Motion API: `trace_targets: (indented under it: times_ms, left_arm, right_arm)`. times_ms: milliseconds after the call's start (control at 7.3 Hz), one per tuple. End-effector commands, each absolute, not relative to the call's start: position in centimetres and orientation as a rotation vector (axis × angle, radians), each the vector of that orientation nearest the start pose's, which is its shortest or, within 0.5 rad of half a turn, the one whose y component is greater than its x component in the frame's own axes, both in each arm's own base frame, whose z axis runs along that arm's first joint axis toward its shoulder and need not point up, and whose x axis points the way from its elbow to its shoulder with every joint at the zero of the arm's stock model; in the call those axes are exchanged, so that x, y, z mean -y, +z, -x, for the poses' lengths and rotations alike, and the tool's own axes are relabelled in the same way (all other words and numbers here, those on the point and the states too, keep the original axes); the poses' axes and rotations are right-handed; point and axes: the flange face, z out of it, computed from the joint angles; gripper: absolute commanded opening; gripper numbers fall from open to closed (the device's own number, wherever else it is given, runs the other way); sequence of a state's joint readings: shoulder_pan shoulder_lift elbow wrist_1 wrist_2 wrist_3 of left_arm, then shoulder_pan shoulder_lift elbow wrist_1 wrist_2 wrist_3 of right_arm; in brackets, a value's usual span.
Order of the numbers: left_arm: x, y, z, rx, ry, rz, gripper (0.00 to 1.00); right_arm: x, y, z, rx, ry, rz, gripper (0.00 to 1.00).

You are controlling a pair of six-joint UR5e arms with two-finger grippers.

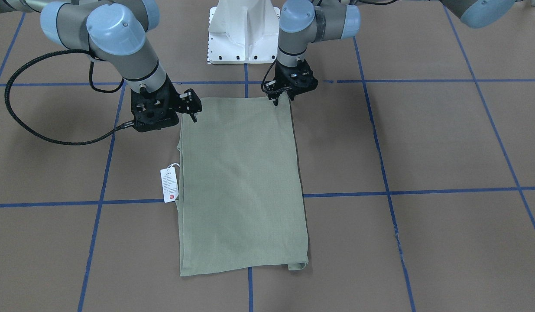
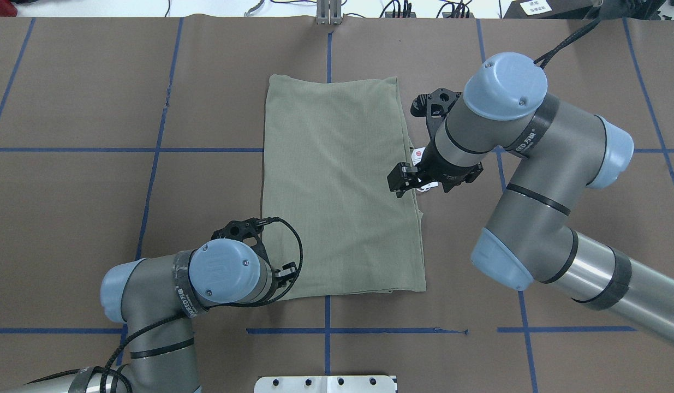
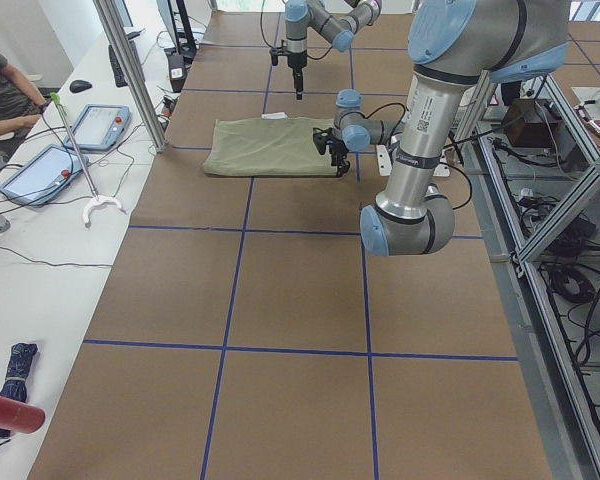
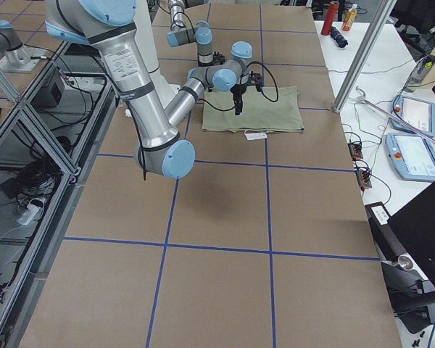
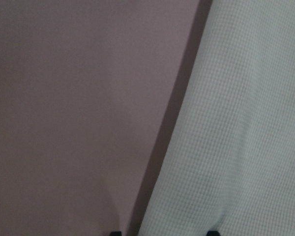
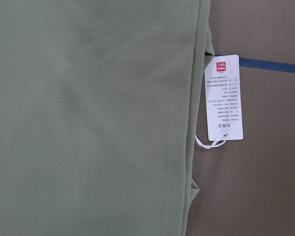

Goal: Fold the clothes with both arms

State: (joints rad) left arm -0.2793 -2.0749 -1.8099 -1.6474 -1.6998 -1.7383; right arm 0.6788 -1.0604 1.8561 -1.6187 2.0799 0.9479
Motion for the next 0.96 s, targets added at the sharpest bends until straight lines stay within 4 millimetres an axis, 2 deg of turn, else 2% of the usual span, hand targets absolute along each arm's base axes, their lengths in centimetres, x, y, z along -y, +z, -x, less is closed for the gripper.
trace_targets:
  times_ms: [0,137,274,411,822]
  left_arm:
    - [29.1,26.3,-57.7,-0.83,-0.367,0.077,0.33]
    - [28.8,26.3,-57.9,-0.83,-0.361,0.079,0.3]
    - [28.7,26.1,-57.8,-0.834,-0.359,0.079,0.19]
    - [28.6,25.7,-57.6,-0.845,-0.358,0.078,0.0]
    - [28.5,24.9,-57.1,-0.865,-0.35,0.074,0.0]
  right_arm:
    - [45.5,25.1,42.1,0.873,-0.137,-0.06,1.0]
    - [45.6,25.1,42.0,0.871,-0.135,-0.061,1.0]
    - [45.7,25.2,41.9,0.87,-0.133,-0.061,1.0]
    - [45.7,25.2,41.9,0.871,-0.134,-0.06,1.0]
    - [45.3,25.4,41.6,0.878,-0.111,-0.048,1.0]
